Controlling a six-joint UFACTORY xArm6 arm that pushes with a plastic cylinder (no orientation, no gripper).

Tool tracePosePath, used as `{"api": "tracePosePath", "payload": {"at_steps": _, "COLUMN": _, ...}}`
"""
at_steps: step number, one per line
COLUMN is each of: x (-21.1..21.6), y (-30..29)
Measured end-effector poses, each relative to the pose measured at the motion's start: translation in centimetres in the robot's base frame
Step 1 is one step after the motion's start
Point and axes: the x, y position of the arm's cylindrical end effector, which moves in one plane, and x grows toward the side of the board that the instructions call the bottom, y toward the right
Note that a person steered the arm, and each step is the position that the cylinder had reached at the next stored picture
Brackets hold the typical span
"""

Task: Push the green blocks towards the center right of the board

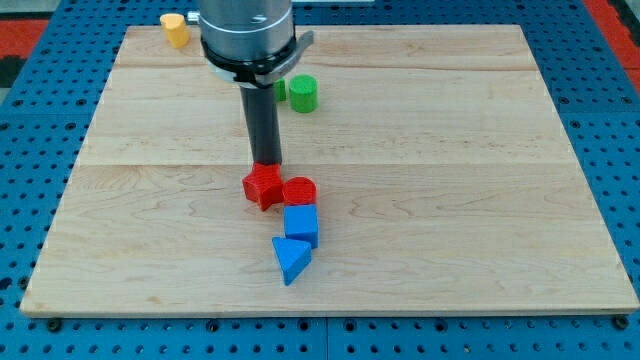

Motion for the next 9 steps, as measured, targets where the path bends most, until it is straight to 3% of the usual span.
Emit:
{"api": "tracePosePath", "payload": {"at_steps": 2, "x": -9.0, "y": -14.1}}
{"api": "tracePosePath", "payload": {"at_steps": 3, "x": -13.4, "y": -6.0}}
{"api": "tracePosePath", "payload": {"at_steps": 4, "x": -13.5, "y": 6.5}}
{"api": "tracePosePath", "payload": {"at_steps": 5, "x": -11.3, "y": 13.4}}
{"api": "tracePosePath", "payload": {"at_steps": 6, "x": -10.1, "y": 11.0}}
{"api": "tracePosePath", "payload": {"at_steps": 7, "x": -8.8, "y": 18.6}}
{"api": "tracePosePath", "payload": {"at_steps": 8, "x": -8.8, "y": 18.6}}
{"api": "tracePosePath", "payload": {"at_steps": 9, "x": -9.7, "y": 24.5}}
